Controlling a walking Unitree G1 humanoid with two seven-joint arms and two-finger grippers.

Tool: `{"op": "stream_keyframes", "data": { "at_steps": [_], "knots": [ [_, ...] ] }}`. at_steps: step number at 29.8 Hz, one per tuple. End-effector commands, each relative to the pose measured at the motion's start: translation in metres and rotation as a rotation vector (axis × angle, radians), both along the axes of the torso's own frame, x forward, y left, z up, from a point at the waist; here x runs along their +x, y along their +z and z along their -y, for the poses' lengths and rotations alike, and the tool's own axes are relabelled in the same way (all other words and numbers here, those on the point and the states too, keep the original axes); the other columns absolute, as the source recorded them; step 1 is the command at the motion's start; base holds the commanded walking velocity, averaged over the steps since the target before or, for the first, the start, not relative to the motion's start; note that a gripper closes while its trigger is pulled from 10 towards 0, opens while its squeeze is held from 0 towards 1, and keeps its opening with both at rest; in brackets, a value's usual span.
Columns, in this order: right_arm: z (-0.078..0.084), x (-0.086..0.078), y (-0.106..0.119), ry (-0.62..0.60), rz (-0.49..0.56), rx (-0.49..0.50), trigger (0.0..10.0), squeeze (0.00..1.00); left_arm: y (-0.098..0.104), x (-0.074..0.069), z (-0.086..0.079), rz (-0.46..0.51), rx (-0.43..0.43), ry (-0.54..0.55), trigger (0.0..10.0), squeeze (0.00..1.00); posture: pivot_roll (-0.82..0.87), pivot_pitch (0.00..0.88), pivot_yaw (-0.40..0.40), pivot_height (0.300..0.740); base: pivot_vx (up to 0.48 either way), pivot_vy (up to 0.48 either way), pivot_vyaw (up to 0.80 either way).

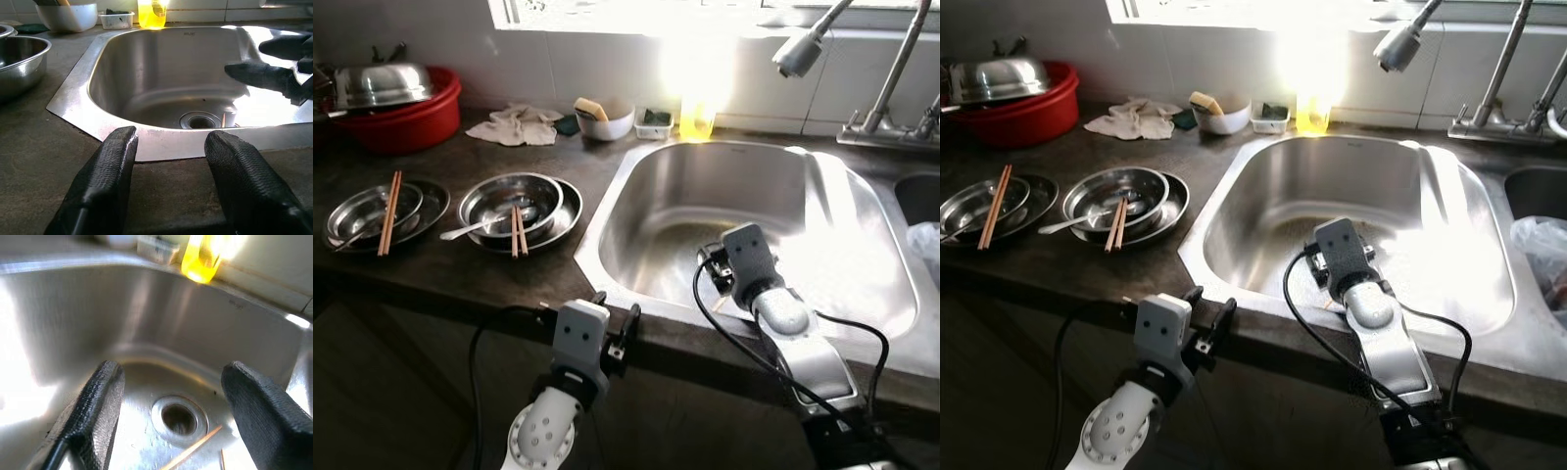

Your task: Kitchen organization

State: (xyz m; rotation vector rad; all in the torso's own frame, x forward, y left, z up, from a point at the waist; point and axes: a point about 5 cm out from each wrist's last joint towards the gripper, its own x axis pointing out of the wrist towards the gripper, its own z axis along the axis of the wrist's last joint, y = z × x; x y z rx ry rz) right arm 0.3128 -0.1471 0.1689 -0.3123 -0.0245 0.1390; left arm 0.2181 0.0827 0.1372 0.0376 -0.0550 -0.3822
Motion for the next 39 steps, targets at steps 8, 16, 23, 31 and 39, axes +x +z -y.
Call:
{"op": "stream_keyframes", "data": {
  "at_steps": [8, 16, 23, 31, 39],
  "knots": [
    [-0.006, -0.041, 0.035, 0.027, 0.208, 0.197, 10.0, 0.0, 0.004, 0.002, 0.0, 0.018, 0.007, -0.01, 10.0, 0.0, 0.08, 0.068, 0.02, 0.74, 0.0, 0.0, 0.0],
    [-0.008, -0.065, 0.034, 0.04, 0.214, 0.281, 10.0, 0.0, 0.01, 0.0, 0.001, 0.042, 0.008, -0.017, 10.0, 0.0, 0.08, 0.068, 0.025, 0.74, 0.0, 0.0, 0.0],
    [-0.01, -0.078, 0.024, 0.052, 0.165, 0.31, 10.0, 0.0, 0.013, -0.002, -0.005, 0.053, 0.003, 0.018, 10.0, 0.0, 0.09, 0.073, 0.021, 0.74, 0.0, 0.0, 0.0],
    [-0.015, -0.082, 0.016, 0.045, 0.133, 0.322, 10.0, 0.0, 0.014, -0.003, -0.004, 0.052, 0.0, 0.028, 10.0, 0.0, 0.09, 0.068, 0.019, 0.74, 0.0, 0.0, 0.0],
    [-0.017, -0.079, 0.016, 0.044, 0.132, 0.321, 10.0, 0.0, 0.012, -0.004, -0.004, 0.052, -0.008, 0.033, 10.0, 0.0, 0.08, 0.065, 0.016, 0.74, -0.033, 0.0, 0.0]
  ]
}}
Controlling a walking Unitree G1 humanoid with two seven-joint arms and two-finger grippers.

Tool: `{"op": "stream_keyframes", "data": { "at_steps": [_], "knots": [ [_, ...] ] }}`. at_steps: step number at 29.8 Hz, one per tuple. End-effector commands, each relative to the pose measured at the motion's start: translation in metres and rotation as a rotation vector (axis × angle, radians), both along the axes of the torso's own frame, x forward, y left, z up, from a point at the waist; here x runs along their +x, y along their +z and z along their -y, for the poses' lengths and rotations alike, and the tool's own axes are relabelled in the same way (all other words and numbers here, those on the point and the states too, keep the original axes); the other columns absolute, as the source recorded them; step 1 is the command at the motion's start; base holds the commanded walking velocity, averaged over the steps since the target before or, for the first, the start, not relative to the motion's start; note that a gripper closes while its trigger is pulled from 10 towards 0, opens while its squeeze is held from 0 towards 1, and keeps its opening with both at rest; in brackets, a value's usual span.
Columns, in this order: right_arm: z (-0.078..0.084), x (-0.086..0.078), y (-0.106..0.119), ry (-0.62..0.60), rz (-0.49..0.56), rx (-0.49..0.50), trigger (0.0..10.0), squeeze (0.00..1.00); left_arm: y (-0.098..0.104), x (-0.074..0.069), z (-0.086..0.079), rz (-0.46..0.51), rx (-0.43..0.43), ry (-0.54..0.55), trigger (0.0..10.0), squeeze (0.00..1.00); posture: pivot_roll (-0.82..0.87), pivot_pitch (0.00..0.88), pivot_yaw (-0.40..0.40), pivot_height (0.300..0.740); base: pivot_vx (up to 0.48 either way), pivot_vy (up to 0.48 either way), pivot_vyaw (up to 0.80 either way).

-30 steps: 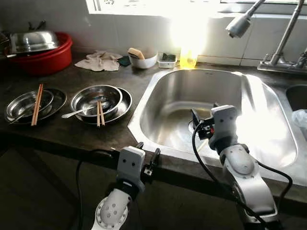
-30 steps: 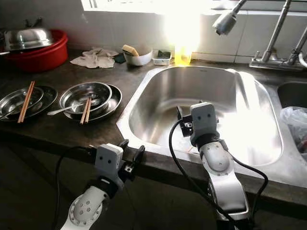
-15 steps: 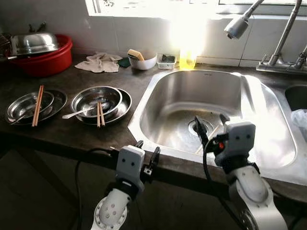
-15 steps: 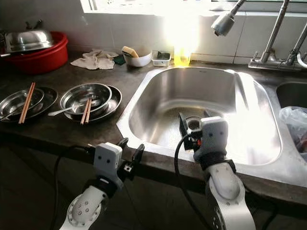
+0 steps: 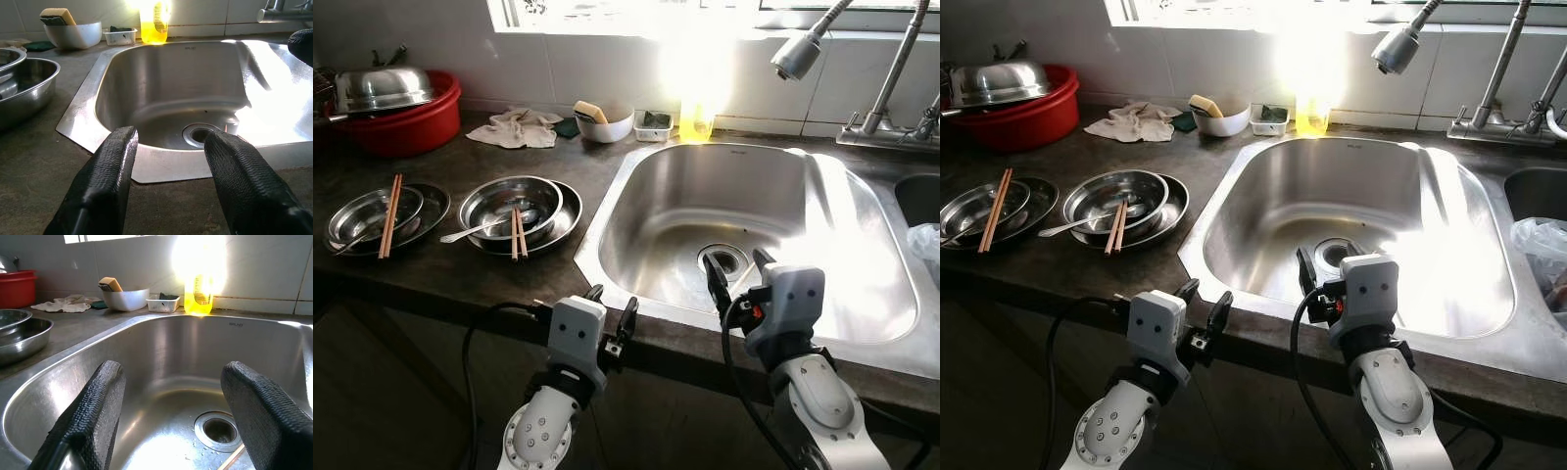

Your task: Kitchen organization

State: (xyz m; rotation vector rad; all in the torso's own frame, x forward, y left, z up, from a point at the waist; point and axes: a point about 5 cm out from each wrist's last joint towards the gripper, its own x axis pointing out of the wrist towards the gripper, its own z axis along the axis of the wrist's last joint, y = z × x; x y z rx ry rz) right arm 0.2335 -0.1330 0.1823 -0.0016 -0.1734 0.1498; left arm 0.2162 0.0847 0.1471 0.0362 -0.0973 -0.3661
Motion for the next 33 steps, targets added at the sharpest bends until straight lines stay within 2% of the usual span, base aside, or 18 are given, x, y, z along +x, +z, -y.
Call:
{"op": "stream_keyframes", "data": {
  "at_steps": [1, 33],
  "knots": [
    [-0.0031, 0.0002, 0.0028, 0.009, 0.009, 0.0, 10.0, 0.0, 0.0019, -0.002, -0.0021, 0.01, 0.001, 0.018, 10.0, 0.0, 0.08, 0.065, 0.016, 0.74, -0.3, 0.0, 0.0],
    [-0.0092, 0.0019, -0.0015, 0.021, -0.01, -0.011, 10.0, 0.0, -0.0075, -0.004, -0.0036, -0.023, 0.024, 0.001, 10.0, 0.0, 0.08, 0.062, 0.021, 0.74, -0.326, 0.0, 0.0]
  ]
}}
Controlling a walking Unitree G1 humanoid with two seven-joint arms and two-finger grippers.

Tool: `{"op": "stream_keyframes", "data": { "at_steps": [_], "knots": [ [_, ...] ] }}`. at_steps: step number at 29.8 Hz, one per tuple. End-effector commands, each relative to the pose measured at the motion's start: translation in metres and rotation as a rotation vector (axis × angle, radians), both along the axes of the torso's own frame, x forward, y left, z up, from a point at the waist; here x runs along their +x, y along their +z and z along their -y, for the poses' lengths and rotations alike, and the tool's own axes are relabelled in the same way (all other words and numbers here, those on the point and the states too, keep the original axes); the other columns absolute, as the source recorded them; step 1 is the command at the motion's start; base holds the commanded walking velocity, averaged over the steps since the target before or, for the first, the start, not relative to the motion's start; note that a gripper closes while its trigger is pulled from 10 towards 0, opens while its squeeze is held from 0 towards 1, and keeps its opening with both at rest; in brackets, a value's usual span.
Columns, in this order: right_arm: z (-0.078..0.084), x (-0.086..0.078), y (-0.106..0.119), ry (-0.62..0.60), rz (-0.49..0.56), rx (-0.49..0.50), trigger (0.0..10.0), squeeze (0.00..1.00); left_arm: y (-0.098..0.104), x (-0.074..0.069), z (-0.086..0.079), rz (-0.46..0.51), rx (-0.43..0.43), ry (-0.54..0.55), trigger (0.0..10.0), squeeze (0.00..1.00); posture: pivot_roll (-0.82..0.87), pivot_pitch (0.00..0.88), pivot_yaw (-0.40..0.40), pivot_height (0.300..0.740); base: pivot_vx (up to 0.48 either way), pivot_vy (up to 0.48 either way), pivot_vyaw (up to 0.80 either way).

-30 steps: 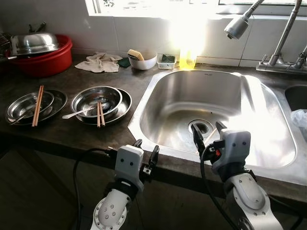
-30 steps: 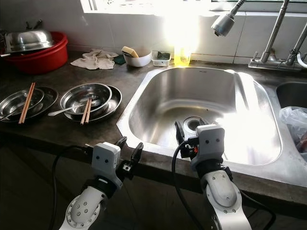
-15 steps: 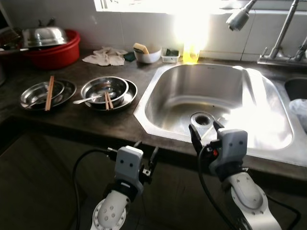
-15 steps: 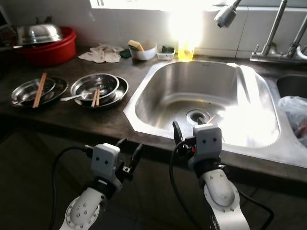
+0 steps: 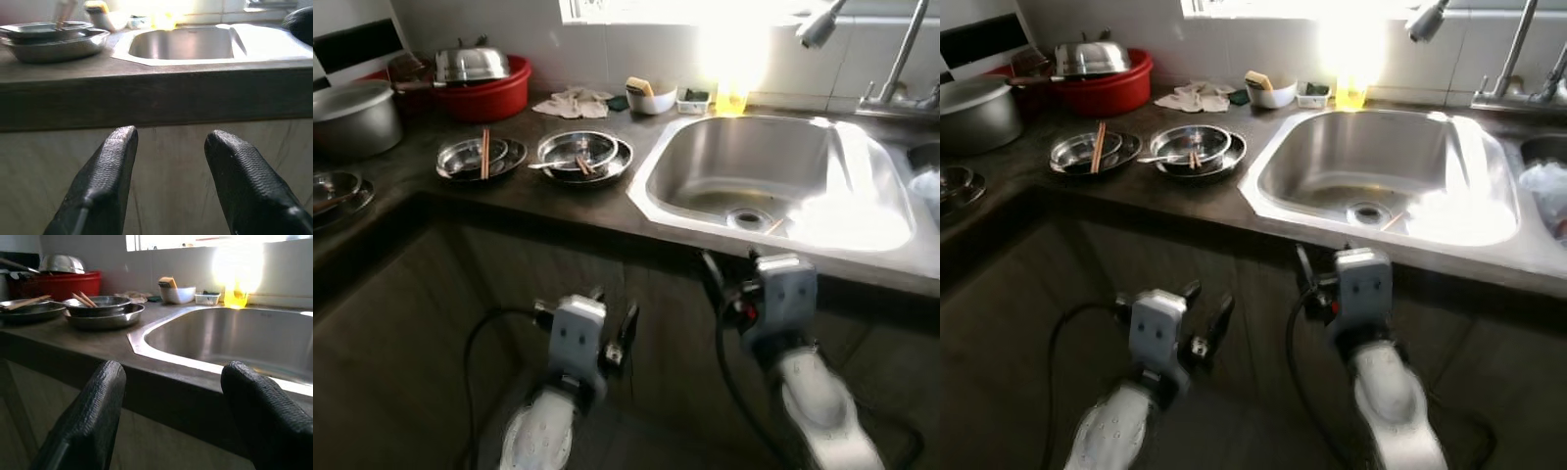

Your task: Kitchen organization

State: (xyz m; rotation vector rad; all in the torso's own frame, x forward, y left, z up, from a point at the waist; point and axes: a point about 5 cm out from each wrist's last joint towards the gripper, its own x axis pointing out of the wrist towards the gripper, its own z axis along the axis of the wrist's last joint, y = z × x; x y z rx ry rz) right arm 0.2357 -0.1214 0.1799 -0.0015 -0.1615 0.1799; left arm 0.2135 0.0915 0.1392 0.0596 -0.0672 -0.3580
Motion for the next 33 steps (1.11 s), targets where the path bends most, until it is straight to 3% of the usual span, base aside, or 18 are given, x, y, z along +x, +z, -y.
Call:
{"op": "stream_keyframes", "data": {
  "at_steps": [1, 18, 30, 33],
  "knots": [
    [0.0023, -0.0004, 0.0008, -0.009, 0.002, -0.008, 10.0, 0.0, -0.0001, -0.0017, 0.0031, 0.001, -0.003, -0.009, 10.0, 0.0, 0.08, 0.059, 0.023, 0.74, -0.322, 0.0, 0.0],
    [0.0011, 0.0006, -0.0012, 0.009, -0.003, -0.017, 10.0, 0.0, -0.0012, -0.0007, 0.0042, 0.001, -0.002, -0.007, 10.0, 0.0, 0.08, 0.045, 0.019, 0.74, -0.298, 0.0, 0.0],
    [-0.0025, -0.0011, -0.0034, 0.039, -0.015, -0.039, 10.0, 0.0, -0.0002, -0.0001, 0.0047, -0.002, -0.013, 0.009, 10.0, 0.0, 0.09, 0.067, 0.016, 0.74, 0.0, 0.0, 0.0],
    [-0.005, -0.0022, -0.0038, 0.054, -0.015, -0.04, 10.0, 0.0, 0.0, -0.0004, 0.0051, -0.003, -0.016, 0.009, 10.0, 0.0, 0.09, 0.07, 0.019, 0.74, 0.0, 0.0, 0.79]
  ]
}}
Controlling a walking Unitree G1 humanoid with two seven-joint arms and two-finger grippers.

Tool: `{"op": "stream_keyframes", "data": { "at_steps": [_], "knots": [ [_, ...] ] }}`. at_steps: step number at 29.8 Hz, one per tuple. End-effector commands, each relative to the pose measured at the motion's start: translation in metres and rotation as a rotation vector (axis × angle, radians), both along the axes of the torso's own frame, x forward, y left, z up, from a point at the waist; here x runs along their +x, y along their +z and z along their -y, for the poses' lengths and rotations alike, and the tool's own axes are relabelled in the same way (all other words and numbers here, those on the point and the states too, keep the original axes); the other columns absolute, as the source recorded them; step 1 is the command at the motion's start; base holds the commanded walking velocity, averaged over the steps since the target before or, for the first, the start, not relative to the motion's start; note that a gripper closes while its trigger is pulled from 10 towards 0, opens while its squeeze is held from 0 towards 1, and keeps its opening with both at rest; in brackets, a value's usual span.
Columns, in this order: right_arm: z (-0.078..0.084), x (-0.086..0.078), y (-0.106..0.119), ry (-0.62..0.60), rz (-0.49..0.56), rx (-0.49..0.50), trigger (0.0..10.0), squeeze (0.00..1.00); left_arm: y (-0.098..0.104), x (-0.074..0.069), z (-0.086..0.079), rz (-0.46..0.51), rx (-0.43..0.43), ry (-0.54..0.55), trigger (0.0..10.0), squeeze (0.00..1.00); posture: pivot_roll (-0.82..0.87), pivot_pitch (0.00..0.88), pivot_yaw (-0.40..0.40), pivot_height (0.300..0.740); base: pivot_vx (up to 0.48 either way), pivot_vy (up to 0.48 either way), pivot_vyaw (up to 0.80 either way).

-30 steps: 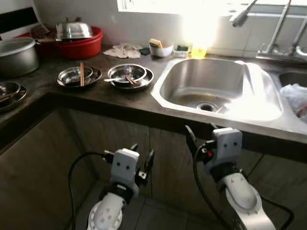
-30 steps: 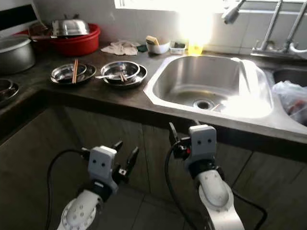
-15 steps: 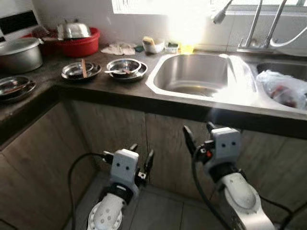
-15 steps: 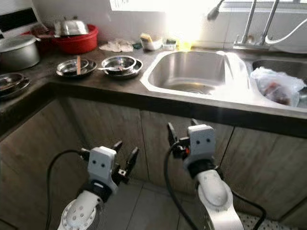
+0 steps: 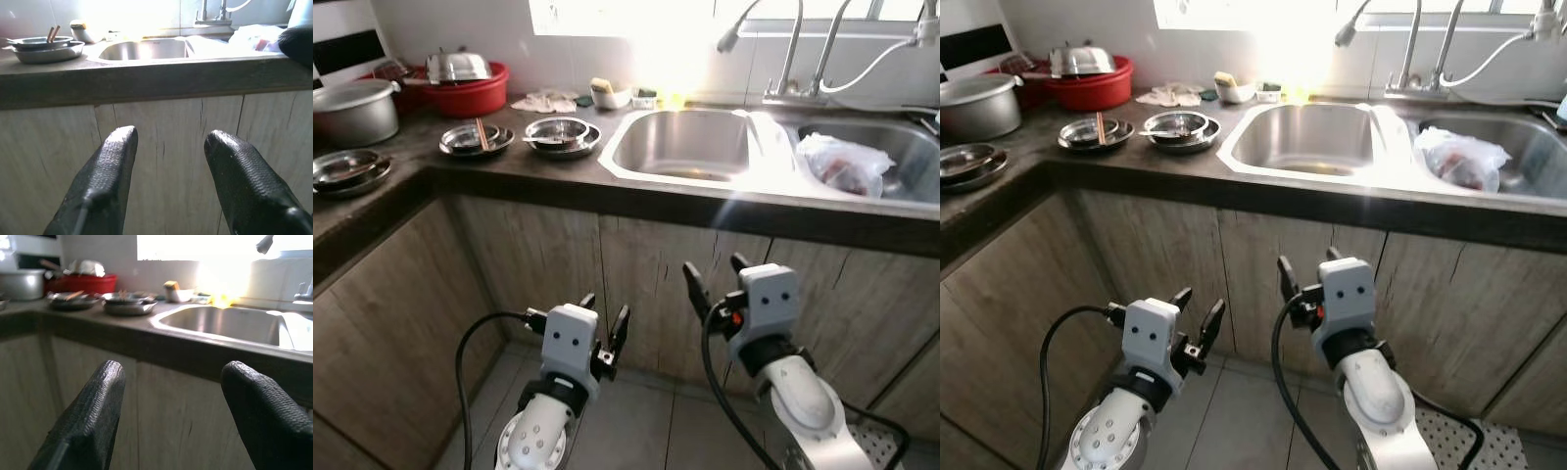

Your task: Kitchen organization

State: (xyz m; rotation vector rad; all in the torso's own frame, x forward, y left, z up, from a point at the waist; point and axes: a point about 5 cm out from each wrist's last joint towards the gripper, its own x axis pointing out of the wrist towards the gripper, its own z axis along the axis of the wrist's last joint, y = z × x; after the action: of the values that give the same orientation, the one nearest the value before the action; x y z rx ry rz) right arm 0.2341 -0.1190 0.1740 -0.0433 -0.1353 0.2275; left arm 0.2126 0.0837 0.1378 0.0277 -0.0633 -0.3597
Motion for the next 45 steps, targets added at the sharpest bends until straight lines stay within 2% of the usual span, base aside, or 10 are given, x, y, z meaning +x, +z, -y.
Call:
{"op": "stream_keyframes", "data": {
  "at_steps": [1, 22, 45],
  "knots": [
    [-0.004, -0.001, 0.001, 0.021, 0.002, -0.003, 10.0, 0.0, 0.002, 0.001, -0.002, 0.007, 0.016, 0.013, 10.0, 0.0, 0.09, 0.072, 0.013, 0.74, 0.0, 0.0, 0.8],
    [-0.001, 0.002, -0.004, 0.01, -0.013, -0.033, 10.0, 0.0, 0.0, 0.003, -0.002, 0.007, 0.031, 0.006, 10.0, 0.0, 0.09, 0.065, 0.012, 0.74, 0.0, 0.0, 0.8],
    [-0.002, 0.01, 0.001, 0.033, 0.014, -0.047, 10.0, 0.0, -0.001, 0.003, 0.002, 0.009, 0.025, -0.011, 10.0, 0.0, 0.08, 0.026, 0.008, 0.74, 0.021, 0.0, 0.8]
  ]
}}
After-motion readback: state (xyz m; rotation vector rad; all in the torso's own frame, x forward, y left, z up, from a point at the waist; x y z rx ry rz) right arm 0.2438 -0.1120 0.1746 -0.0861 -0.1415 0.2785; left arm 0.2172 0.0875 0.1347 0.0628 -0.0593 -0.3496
